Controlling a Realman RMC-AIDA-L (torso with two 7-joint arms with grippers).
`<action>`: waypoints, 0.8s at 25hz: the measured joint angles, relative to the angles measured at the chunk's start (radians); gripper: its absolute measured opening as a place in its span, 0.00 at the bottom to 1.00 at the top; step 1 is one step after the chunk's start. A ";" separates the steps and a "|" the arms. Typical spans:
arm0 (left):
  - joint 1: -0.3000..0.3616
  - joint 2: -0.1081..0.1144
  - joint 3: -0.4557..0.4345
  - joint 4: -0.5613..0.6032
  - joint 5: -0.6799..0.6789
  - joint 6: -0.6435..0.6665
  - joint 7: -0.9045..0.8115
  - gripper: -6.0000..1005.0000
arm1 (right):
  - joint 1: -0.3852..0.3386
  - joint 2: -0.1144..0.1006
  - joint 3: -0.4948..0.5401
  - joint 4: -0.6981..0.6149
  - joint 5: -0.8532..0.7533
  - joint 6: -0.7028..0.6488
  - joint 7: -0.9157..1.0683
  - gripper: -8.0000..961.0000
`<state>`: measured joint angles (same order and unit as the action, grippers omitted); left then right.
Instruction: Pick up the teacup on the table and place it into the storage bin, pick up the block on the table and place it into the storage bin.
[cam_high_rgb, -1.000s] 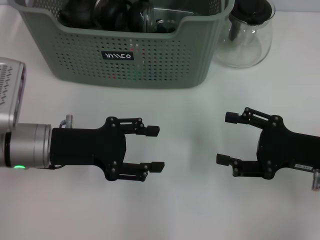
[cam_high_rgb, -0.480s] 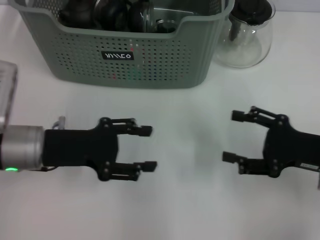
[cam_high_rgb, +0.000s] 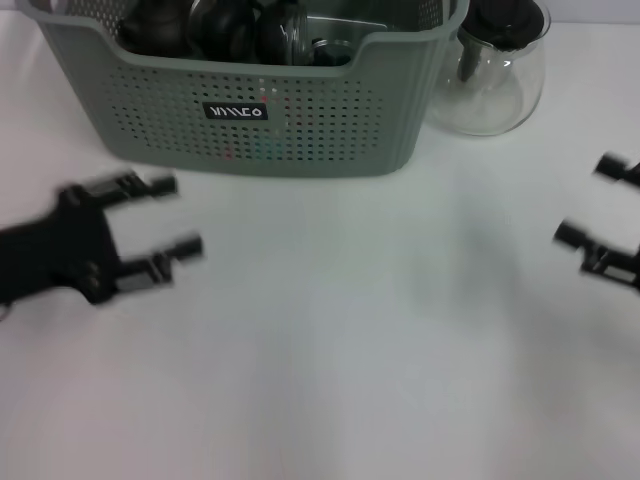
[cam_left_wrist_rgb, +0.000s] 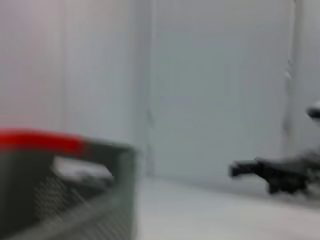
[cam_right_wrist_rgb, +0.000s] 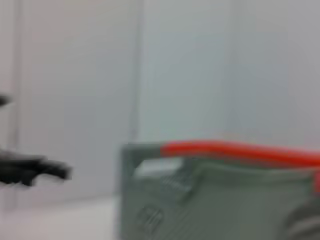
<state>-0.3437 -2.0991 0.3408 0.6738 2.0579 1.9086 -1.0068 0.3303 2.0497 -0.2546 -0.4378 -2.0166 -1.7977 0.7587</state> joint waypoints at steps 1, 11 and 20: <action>0.002 0.000 -0.046 -0.011 -0.026 0.013 0.009 0.74 | 0.000 0.006 0.046 0.006 0.020 -0.013 0.000 0.96; -0.071 0.001 -0.584 -0.341 -0.502 -0.087 -0.295 0.74 | 0.047 0.043 0.397 0.235 0.546 0.003 0.339 0.95; -0.111 0.013 -0.609 -0.370 -0.529 -0.239 -0.431 0.74 | 0.136 0.027 0.372 0.192 0.564 0.261 0.556 0.95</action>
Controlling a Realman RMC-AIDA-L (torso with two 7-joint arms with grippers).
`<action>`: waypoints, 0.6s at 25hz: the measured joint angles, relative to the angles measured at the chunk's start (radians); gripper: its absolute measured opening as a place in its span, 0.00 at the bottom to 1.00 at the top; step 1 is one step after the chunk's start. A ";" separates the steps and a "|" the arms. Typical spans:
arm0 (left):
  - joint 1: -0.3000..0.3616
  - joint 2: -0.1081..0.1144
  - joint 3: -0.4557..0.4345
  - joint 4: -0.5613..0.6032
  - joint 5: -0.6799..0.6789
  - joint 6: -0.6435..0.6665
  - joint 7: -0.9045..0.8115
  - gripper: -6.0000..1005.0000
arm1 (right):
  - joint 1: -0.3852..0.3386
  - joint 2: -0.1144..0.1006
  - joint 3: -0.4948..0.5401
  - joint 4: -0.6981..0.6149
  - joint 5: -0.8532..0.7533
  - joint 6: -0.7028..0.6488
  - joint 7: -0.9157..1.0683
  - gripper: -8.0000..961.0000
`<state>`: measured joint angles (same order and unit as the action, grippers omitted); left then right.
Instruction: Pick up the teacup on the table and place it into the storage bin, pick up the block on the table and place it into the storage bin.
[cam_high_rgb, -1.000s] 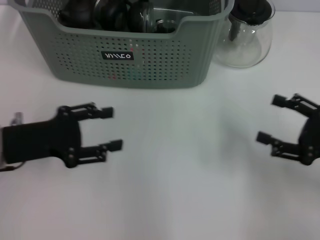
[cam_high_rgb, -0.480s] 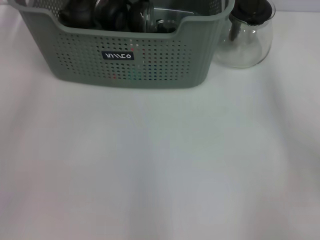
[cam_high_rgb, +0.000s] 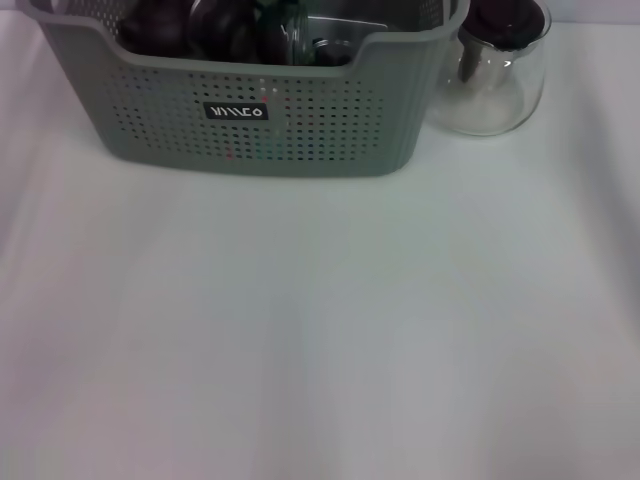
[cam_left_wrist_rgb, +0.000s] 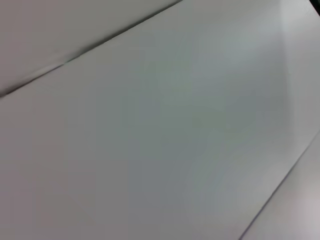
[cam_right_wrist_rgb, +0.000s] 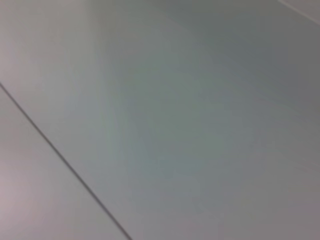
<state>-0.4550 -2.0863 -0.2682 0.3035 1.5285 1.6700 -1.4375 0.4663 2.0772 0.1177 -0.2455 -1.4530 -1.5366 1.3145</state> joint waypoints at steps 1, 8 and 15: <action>0.003 -0.003 -0.003 -0.008 -0.001 0.000 0.027 0.74 | 0.002 0.002 -0.001 0.000 0.000 0.017 -0.003 0.95; -0.001 -0.005 -0.001 -0.021 0.003 -0.004 0.066 0.74 | 0.008 0.010 -0.018 0.004 -0.001 0.038 -0.049 0.95; -0.006 -0.006 0.002 -0.018 0.004 -0.004 0.078 0.74 | 0.013 0.013 -0.050 -0.014 -0.009 0.018 -0.055 0.95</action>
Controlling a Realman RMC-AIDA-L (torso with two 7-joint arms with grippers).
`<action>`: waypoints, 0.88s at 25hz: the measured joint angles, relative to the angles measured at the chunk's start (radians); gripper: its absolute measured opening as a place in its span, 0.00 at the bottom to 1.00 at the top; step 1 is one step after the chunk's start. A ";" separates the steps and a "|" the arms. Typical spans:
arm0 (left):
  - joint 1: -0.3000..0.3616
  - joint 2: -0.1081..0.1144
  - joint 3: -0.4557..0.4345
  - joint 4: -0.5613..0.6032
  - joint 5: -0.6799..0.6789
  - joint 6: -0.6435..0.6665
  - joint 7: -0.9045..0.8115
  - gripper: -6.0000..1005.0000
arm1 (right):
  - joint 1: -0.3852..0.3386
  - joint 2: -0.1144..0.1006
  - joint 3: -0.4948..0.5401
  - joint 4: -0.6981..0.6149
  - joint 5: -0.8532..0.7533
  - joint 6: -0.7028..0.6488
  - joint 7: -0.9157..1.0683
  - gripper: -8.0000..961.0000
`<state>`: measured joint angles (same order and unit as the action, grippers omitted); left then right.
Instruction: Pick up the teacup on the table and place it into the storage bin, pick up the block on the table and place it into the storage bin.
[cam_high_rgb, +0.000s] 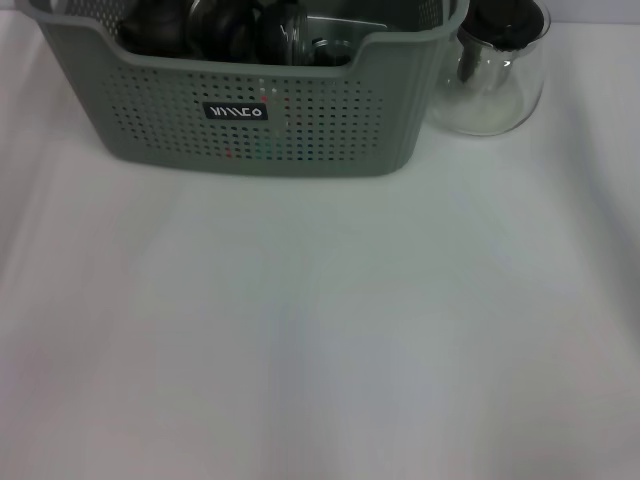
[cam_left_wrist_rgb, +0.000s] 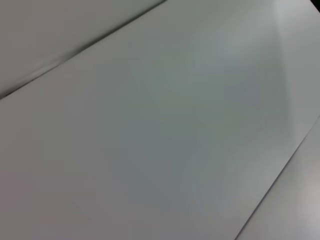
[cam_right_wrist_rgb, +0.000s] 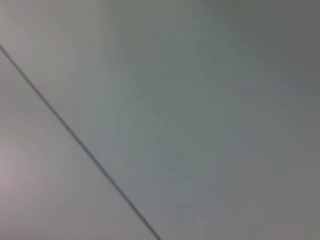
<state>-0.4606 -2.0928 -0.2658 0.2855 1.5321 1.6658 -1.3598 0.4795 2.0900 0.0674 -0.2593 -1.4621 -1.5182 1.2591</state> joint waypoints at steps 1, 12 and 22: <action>0.000 0.002 -0.001 0.000 0.000 -0.001 -0.002 0.74 | 0.001 -0.003 -0.018 -0.009 -0.001 -0.002 0.010 0.95; 0.000 0.002 -0.003 0.000 -0.001 -0.001 -0.005 0.74 | 0.001 -0.003 -0.012 -0.006 -0.001 -0.002 0.008 0.95; -0.001 0.002 -0.002 0.000 0.000 -0.001 -0.005 0.74 | 0.001 -0.002 -0.010 -0.004 -0.001 -0.002 0.008 0.95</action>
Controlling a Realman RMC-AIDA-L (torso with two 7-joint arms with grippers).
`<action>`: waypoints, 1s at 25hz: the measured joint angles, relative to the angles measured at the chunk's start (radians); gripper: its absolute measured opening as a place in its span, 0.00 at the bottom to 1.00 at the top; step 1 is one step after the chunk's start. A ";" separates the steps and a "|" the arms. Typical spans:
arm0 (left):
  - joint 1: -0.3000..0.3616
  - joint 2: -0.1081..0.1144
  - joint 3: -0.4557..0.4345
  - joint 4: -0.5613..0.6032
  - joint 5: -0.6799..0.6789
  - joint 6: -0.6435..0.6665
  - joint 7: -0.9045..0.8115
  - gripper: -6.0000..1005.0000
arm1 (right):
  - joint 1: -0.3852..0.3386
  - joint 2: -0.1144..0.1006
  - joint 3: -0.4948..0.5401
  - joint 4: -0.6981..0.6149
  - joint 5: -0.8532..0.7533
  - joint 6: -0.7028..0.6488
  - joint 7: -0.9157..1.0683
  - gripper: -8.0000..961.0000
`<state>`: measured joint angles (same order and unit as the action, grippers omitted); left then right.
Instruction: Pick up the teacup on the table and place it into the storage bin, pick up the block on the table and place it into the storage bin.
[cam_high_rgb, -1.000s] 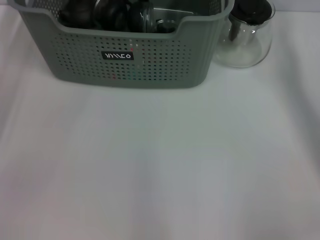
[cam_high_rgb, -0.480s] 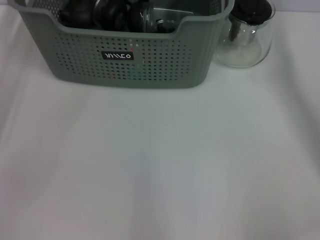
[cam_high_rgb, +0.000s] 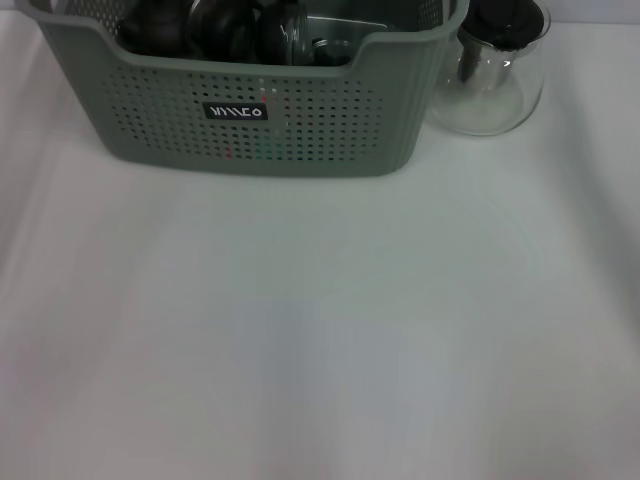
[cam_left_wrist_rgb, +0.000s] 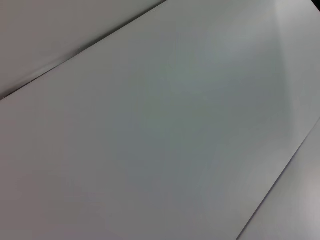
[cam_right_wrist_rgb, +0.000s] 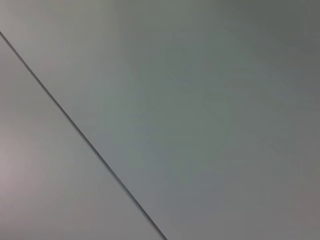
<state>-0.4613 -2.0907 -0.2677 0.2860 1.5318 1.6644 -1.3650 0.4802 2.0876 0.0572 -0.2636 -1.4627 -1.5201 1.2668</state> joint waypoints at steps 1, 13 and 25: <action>0.000 0.000 0.000 0.000 0.000 0.000 0.000 0.74 | 0.000 0.000 0.000 0.000 0.000 0.000 0.000 0.96; 0.000 0.000 0.000 0.000 0.000 0.000 0.001 0.74 | 0.000 0.000 0.001 0.001 0.000 0.000 -0.001 0.96; 0.000 0.000 0.000 0.000 0.000 0.000 0.001 0.74 | 0.000 0.000 0.001 0.001 0.000 0.000 -0.001 0.96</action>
<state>-0.4612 -2.0907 -0.2675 0.2859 1.5321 1.6645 -1.3638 0.4802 2.0876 0.0585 -0.2628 -1.4627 -1.5196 1.2658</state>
